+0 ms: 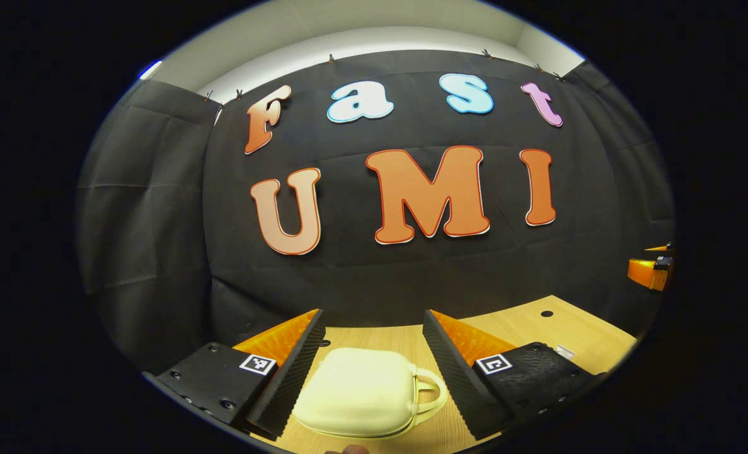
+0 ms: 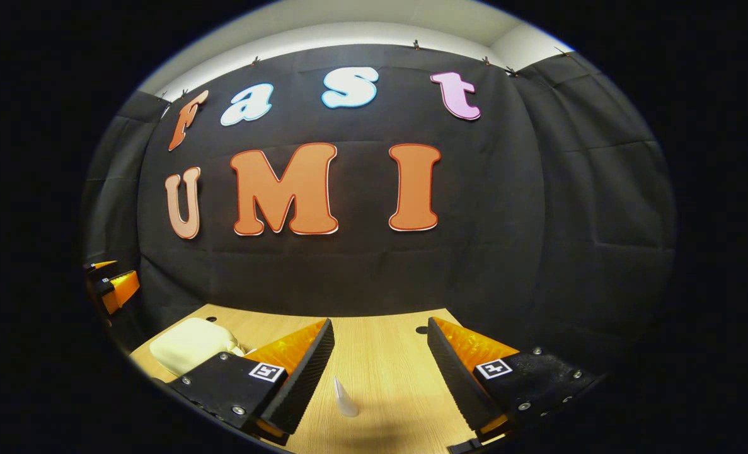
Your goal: First open the suitcase, pack the skin care products into it, and then close the suitcase.
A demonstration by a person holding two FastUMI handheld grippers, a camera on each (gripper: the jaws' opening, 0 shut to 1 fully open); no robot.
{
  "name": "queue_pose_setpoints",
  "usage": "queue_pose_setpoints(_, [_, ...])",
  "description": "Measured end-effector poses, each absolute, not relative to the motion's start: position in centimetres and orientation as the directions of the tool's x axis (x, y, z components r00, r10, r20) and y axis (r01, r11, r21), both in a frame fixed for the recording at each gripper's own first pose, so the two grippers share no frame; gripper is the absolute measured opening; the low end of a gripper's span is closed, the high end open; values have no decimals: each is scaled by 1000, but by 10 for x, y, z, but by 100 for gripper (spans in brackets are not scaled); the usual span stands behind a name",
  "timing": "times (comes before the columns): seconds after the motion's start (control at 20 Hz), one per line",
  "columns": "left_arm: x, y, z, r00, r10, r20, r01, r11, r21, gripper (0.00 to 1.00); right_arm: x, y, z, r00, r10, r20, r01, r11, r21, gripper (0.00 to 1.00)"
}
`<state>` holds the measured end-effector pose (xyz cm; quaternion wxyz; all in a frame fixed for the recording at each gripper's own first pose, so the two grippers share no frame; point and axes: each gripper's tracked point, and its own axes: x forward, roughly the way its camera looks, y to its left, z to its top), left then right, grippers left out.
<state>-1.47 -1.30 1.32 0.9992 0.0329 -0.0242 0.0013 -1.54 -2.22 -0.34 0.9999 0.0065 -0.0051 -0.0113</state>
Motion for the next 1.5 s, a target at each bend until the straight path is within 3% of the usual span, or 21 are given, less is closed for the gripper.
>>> queue_pose_setpoints(0.3, [-17, -25, 9, 994, 27, 108, -64, 931, 360, 100, -16, -27, -17, 999, -35, -18, 36, 999, 35, 95])
queue_pose_setpoints(0.6, [-20, -84, -70, 995, -45, 91, -35, 692, 721, 98, -25, -54, -41, 994, -88, -68, 93, 994, 65, 95])
queue_pose_setpoints(0.9, [-7, -121, -174, 990, -110, -87, 133, 546, 827, 98, -38, -104, -67, 974, -185, -130, 197, 976, 88, 95])
queue_pose_setpoints(1.2, [21, -126, -229, 980, -74, -183, 197, 414, 889, 98, -51, -143, -90, 945, -268, -189, 286, 955, 76, 95])
queue_pose_setpoints(1.5, [39, -124, -259, 968, -27, -248, 239, 377, 895, 98, -56, -164, -106, 918, -310, -246, 341, 935, 97, 95])
